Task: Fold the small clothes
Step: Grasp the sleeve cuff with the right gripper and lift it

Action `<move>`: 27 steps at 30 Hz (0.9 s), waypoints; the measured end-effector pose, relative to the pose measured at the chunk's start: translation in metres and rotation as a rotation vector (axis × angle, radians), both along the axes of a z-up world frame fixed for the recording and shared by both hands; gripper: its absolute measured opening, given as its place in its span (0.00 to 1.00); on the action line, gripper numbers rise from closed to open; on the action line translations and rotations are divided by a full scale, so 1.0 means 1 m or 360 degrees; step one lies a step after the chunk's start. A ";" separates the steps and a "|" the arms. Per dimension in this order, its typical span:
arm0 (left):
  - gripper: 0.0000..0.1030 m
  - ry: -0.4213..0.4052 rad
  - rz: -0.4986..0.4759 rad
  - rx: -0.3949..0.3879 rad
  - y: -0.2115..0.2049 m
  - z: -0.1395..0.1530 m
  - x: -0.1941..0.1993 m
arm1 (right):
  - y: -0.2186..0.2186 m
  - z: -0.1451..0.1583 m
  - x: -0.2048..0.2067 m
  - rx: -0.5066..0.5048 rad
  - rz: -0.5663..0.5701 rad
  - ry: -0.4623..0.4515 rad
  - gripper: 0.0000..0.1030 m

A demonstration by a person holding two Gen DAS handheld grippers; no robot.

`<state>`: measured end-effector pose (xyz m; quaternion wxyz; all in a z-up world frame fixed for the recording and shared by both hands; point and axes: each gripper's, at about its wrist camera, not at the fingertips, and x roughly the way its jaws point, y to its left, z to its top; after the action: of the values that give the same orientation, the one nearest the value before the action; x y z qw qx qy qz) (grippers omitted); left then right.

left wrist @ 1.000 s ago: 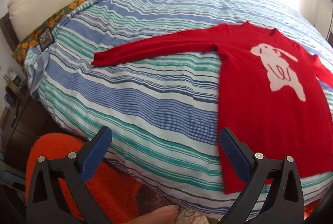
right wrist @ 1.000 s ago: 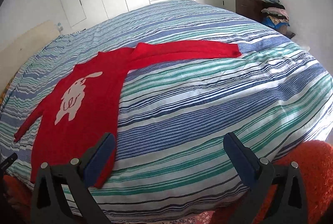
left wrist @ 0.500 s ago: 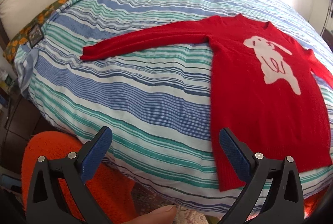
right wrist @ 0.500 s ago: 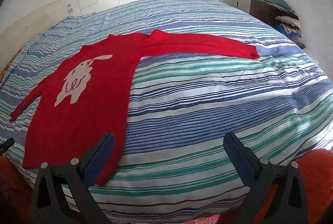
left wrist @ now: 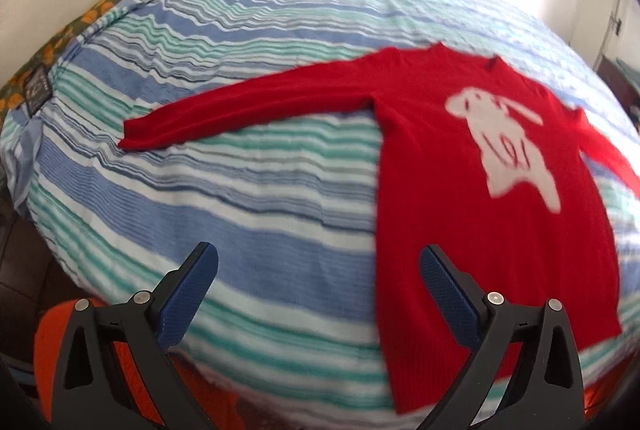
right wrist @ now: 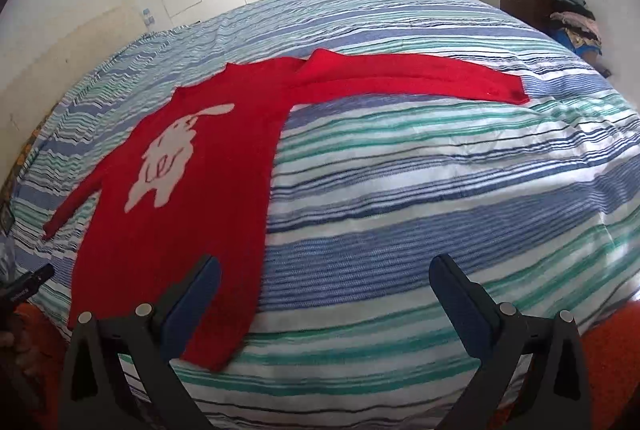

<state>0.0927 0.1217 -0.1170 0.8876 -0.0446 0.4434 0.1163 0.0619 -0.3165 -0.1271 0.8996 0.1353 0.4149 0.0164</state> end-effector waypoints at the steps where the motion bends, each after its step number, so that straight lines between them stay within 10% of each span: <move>1: 0.98 -0.0028 0.0030 -0.0043 0.006 -0.001 0.004 | -0.010 0.005 0.009 0.0032 -0.0012 -0.0026 1.00; 9: 0.98 0.0027 0.0233 -0.0188 0.035 -0.026 0.013 | -0.167 -0.005 0.095 0.0776 -0.0516 -0.0028 0.99; 15: 0.98 0.0092 0.0267 -0.0196 0.038 -0.039 0.019 | -0.247 -0.067 0.104 0.1246 -0.0926 0.0028 0.74; 22: 0.98 0.0125 0.0241 -0.0106 0.030 -0.045 0.023 | -0.261 -0.083 0.139 0.1254 -0.0981 0.0035 0.62; 27: 0.98 0.0160 0.0219 -0.0009 0.023 -0.050 0.025 | -0.270 -0.108 0.152 0.1209 -0.1098 0.0107 0.16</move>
<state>0.1177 0.1445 -0.1671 0.8541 -0.0715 0.4835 0.1778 0.2136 -0.5866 -0.2356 0.7262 0.5820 0.3396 -0.1362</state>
